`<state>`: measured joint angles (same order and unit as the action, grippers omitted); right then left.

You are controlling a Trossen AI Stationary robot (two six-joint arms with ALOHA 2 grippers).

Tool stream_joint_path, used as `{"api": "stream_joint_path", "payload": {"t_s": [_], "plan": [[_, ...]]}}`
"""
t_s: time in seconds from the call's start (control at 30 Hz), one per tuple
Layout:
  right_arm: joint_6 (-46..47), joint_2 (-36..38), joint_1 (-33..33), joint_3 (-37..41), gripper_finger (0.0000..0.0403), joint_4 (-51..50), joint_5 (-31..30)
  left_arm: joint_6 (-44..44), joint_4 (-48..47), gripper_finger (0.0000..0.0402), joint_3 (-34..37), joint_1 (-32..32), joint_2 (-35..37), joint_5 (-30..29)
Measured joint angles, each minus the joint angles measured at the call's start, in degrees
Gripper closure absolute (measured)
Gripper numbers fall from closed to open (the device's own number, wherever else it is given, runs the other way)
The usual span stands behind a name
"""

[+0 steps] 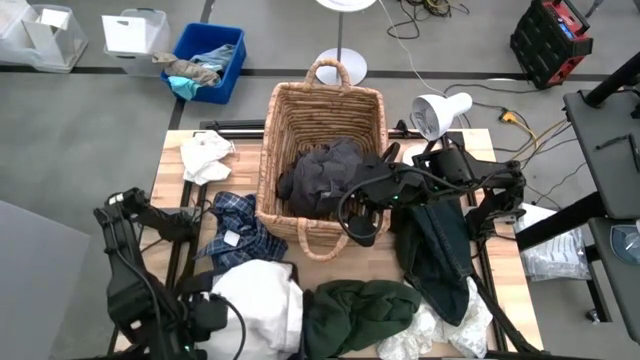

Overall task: Sort clothes
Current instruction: Put the white polo shirt into the blue laundry organizer

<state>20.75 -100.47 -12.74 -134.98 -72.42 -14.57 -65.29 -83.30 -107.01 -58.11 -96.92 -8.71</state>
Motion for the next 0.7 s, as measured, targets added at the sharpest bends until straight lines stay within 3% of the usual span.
{"api": "stream_joint_path", "payload": {"t_s": [0.1,0.4,0.7], "plan": [[-0.45,0.0,0.01,0.0,0.0092,0.0,0.0,-1.01,0.5,0.0402,3.69,0.04,0.11,2.27],[-0.8,0.0,0.01,0.0,0.0095,0.09,0.0,4.07,9.12,0.0402,14.7,4.51,1.06,1.77],[-0.32,0.0,0.01,0.02,0.0093,0.26,0.0,16.25,35.46,0.0402,28.03,8.72,1.46,6.65]]}}
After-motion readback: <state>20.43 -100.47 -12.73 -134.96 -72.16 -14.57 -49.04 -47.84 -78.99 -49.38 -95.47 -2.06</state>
